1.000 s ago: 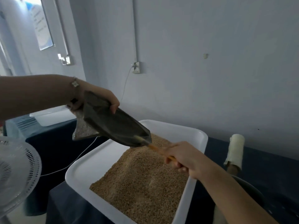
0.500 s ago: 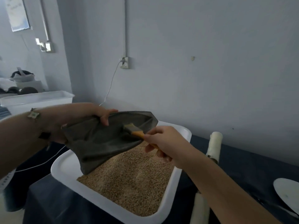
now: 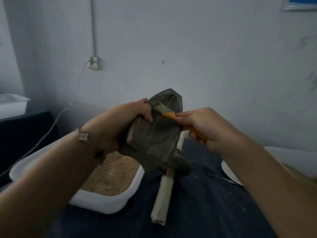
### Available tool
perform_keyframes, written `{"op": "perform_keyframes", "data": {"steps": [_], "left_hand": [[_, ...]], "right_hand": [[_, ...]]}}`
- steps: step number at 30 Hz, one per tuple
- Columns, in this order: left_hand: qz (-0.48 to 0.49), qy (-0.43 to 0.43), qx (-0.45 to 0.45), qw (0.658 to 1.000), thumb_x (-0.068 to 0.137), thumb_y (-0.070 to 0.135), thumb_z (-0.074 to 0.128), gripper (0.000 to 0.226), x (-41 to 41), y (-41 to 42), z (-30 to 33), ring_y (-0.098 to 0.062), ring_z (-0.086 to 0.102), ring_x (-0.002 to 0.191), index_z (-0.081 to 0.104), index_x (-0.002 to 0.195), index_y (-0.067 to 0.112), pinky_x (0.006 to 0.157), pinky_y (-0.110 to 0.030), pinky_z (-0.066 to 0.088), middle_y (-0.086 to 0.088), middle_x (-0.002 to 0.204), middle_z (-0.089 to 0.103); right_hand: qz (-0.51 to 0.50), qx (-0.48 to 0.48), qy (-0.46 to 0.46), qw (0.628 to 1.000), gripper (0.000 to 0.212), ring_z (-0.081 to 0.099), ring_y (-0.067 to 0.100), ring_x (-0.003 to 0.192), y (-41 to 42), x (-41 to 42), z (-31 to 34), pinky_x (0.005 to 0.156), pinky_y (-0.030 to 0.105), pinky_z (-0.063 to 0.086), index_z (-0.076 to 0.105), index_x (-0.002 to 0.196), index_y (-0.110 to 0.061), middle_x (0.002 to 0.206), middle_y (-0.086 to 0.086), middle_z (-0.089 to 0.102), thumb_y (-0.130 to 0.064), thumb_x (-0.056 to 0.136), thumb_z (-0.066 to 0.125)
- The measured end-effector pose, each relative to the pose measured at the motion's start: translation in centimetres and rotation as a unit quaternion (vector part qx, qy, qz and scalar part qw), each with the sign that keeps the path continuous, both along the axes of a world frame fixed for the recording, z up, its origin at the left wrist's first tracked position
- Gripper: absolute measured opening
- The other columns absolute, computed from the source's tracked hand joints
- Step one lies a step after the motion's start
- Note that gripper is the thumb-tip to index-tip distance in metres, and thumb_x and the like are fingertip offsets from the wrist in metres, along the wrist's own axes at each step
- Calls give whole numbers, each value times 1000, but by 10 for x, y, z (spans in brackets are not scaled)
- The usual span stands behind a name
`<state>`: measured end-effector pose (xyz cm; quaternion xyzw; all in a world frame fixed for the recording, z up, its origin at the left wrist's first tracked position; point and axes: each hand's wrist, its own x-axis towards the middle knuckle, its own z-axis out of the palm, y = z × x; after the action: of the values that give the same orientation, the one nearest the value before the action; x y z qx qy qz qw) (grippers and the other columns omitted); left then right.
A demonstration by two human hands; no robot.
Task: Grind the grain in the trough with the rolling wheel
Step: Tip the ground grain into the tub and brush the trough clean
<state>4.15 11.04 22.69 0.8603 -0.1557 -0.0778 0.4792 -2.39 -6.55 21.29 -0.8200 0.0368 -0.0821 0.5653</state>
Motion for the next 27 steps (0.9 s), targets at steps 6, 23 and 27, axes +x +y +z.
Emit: {"op": "perform_keyframes", "data": {"steps": [6, 23, 27], "left_hand": [[-127, 113, -298, 939, 77, 0, 46, 30, -78, -91, -29, -24, 61, 72, 59, 101, 12, 57, -25, 48, -15, 85, 59], [-56, 238, -341, 907, 76, -6, 56, 78, -83, -206, -173, -14, 70, 71, 41, 138, 37, 54, -20, 52, -1, 100, 66], [-63, 260, -340, 902, 77, -5, 60, 89, -75, -208, -194, -13, 69, 76, 24, 147, 36, 55, -20, 53, 4, 108, 56]], "right_hand": [[-101, -75, 10, 992, 20, 41, 7, 34, -93, -46, 5, 31, 16, 23, 70, 103, -24, 78, 9, 68, -13, 87, 64], [-132, -126, 147, 972, 37, 44, 5, 37, -203, -37, -119, 34, 19, 27, 58, 128, -29, 69, 7, 64, -24, 91, 61], [-118, -154, 180, 964, 38, 43, 3, 38, -203, -24, -129, 35, 17, 28, 53, 132, -29, 74, 5, 62, -24, 94, 58]]}}
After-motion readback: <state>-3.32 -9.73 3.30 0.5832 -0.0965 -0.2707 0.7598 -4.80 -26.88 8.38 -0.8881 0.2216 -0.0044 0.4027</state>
